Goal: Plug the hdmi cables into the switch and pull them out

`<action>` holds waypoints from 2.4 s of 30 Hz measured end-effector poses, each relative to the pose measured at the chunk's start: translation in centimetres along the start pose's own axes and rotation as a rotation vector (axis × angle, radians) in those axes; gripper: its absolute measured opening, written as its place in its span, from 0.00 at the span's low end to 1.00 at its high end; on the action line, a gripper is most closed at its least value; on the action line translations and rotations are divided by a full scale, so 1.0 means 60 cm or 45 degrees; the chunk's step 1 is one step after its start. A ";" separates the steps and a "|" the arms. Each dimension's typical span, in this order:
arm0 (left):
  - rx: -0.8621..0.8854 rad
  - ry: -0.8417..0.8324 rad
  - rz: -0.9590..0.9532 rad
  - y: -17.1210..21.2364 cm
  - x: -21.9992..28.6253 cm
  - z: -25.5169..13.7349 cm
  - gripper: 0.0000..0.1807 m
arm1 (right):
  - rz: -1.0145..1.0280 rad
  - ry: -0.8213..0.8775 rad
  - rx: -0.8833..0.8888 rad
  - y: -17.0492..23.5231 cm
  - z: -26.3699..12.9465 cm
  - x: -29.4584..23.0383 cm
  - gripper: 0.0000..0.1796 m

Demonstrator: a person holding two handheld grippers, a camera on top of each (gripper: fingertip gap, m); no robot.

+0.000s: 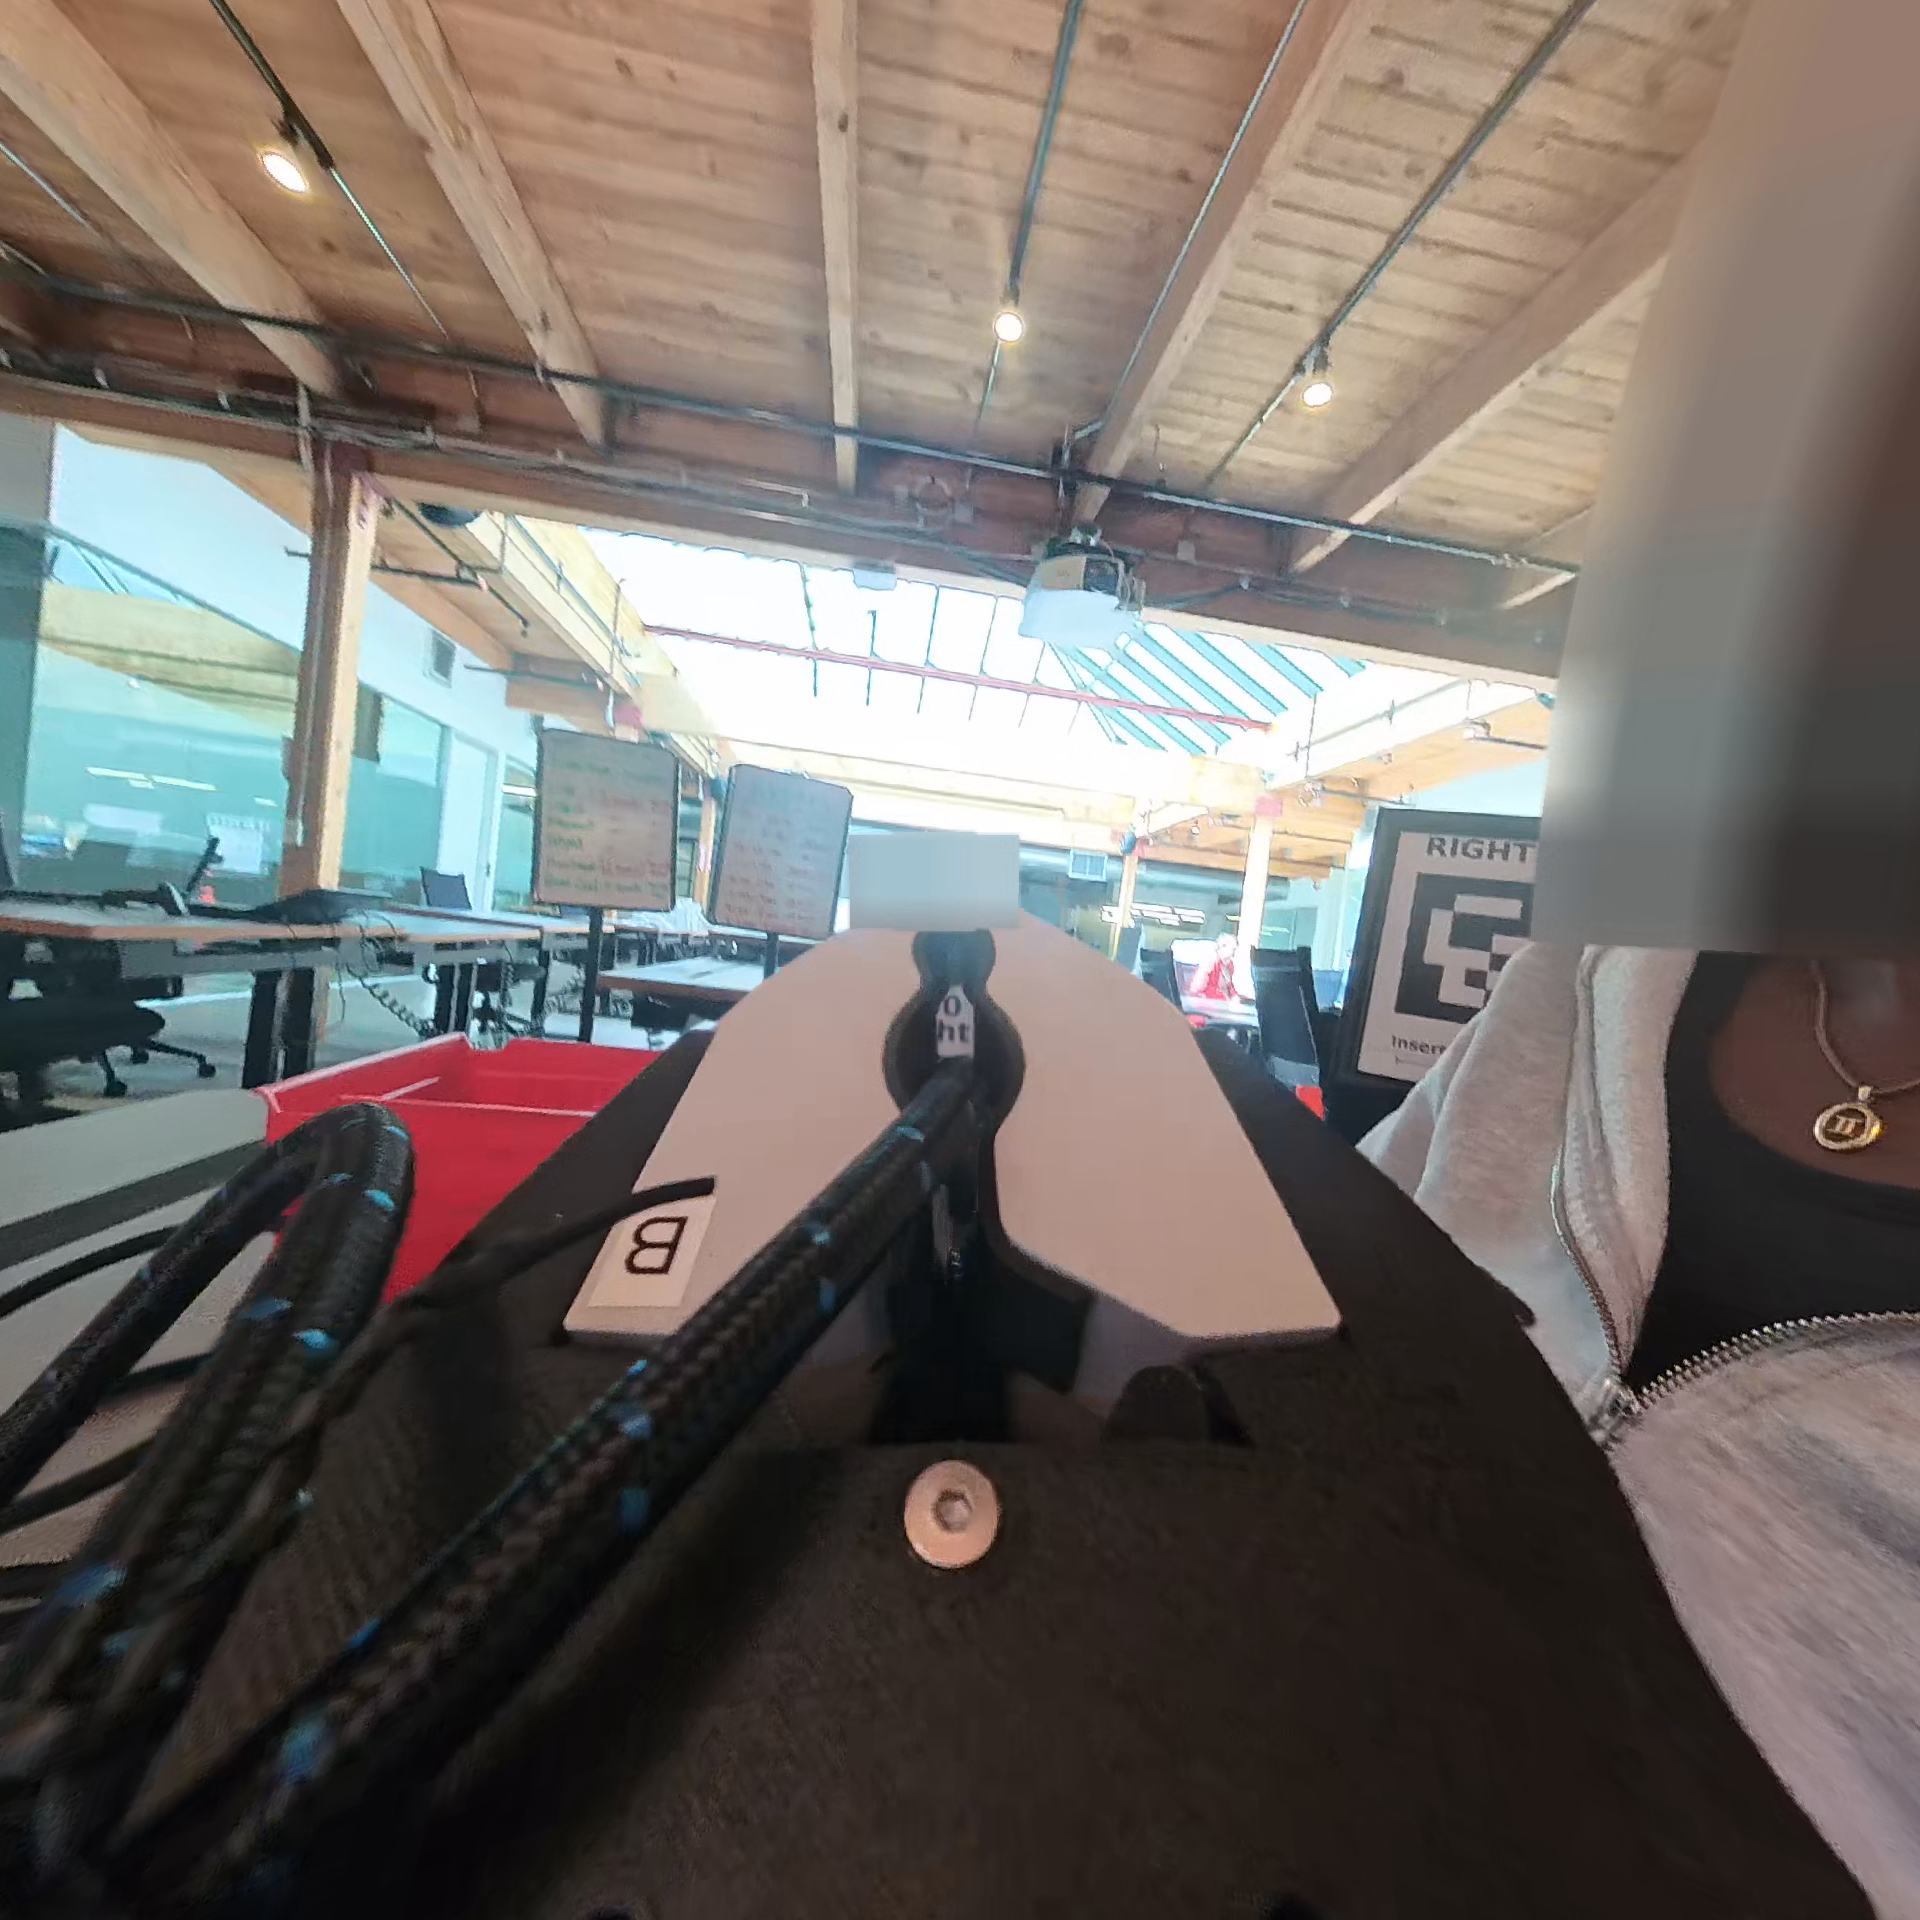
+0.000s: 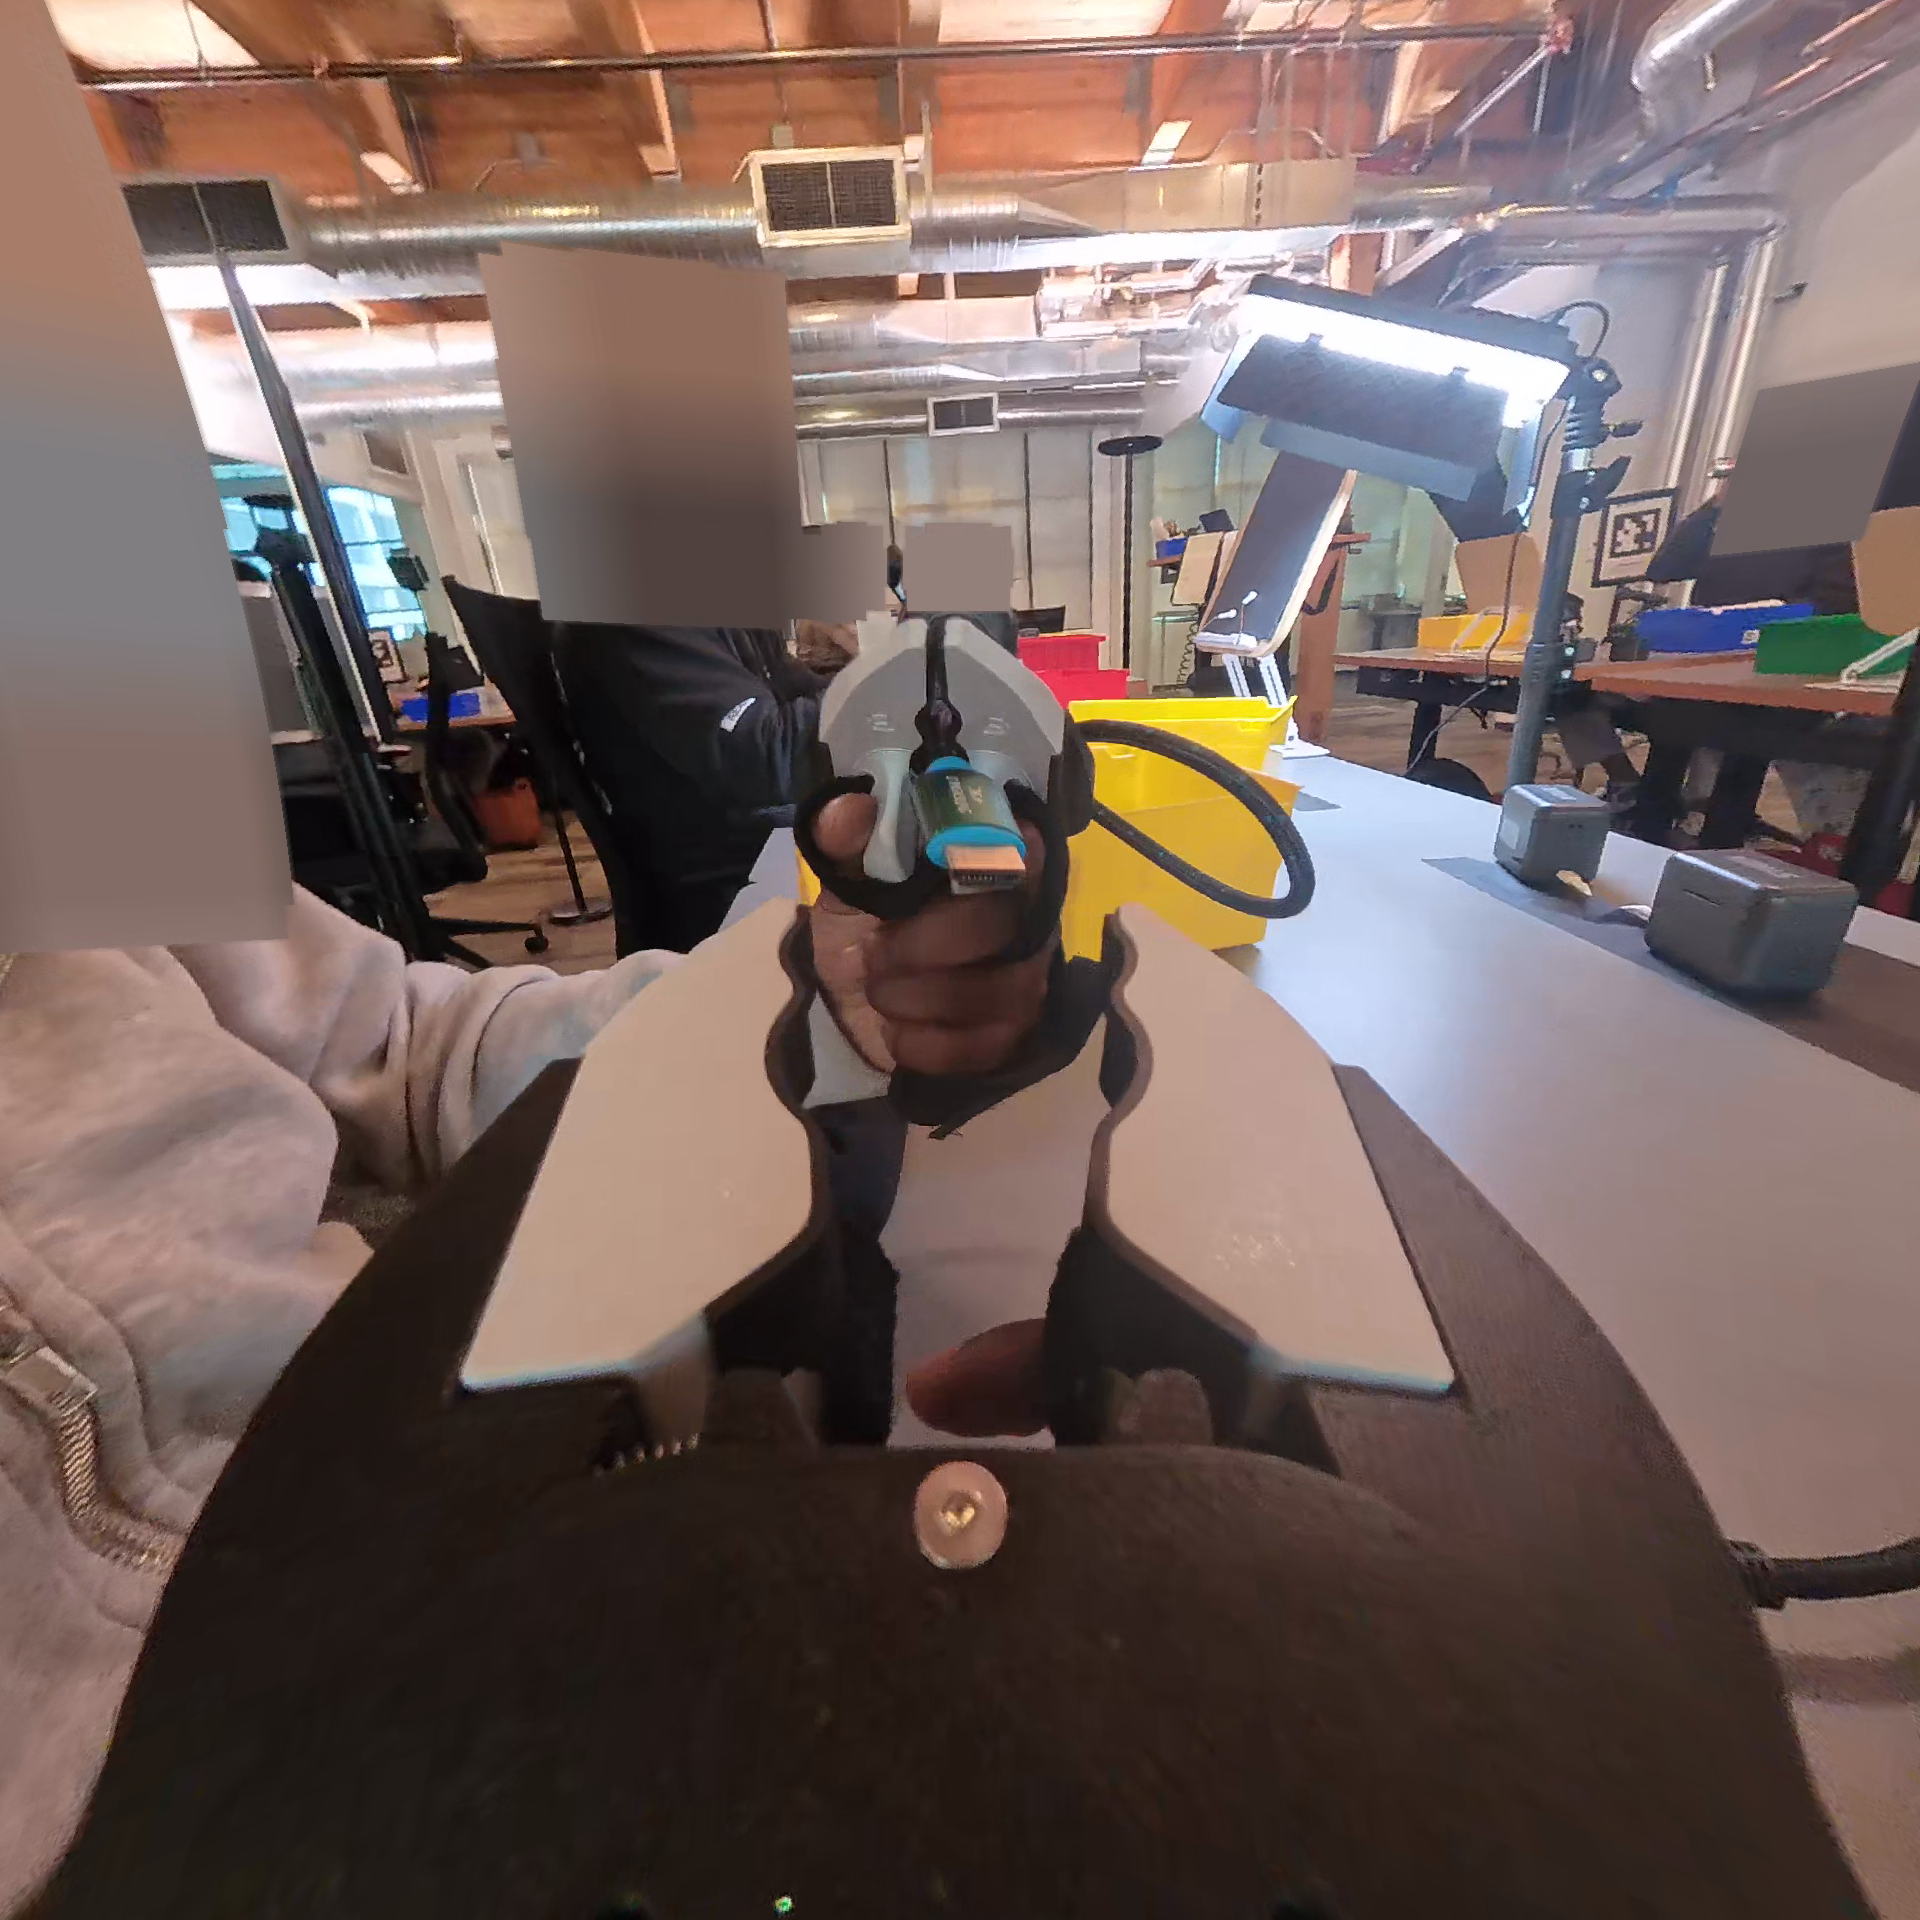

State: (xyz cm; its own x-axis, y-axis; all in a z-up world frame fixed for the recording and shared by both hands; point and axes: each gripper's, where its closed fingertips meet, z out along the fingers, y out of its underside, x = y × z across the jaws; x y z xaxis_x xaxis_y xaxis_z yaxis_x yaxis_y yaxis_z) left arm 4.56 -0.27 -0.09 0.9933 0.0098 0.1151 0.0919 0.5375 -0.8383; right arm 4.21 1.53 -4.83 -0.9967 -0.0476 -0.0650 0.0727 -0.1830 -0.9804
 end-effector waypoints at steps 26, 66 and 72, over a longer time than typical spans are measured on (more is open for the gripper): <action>-0.123 0.095 -0.012 0.040 0.019 0.016 0.00 | 0.124 -0.090 0.052 0.009 0.015 -0.019 0.15; -0.442 -0.019 0.195 0.082 0.006 0.008 0.10 | -0.147 -0.037 -0.045 -0.004 -0.004 -0.016 0.12; -0.354 -0.037 0.263 0.063 0.006 0.009 0.09 | -0.030 -0.062 0.049 -0.020 -0.010 -0.013 0.22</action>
State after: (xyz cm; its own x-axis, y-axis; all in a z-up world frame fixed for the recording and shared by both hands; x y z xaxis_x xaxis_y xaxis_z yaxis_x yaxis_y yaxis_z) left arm 5.22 2.22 -2.92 0.9909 0.1206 -0.0603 -0.0913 0.2712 -0.9582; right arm 4.88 2.35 -3.72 -0.9954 -0.0903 -0.0318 0.0513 -0.2219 -0.9737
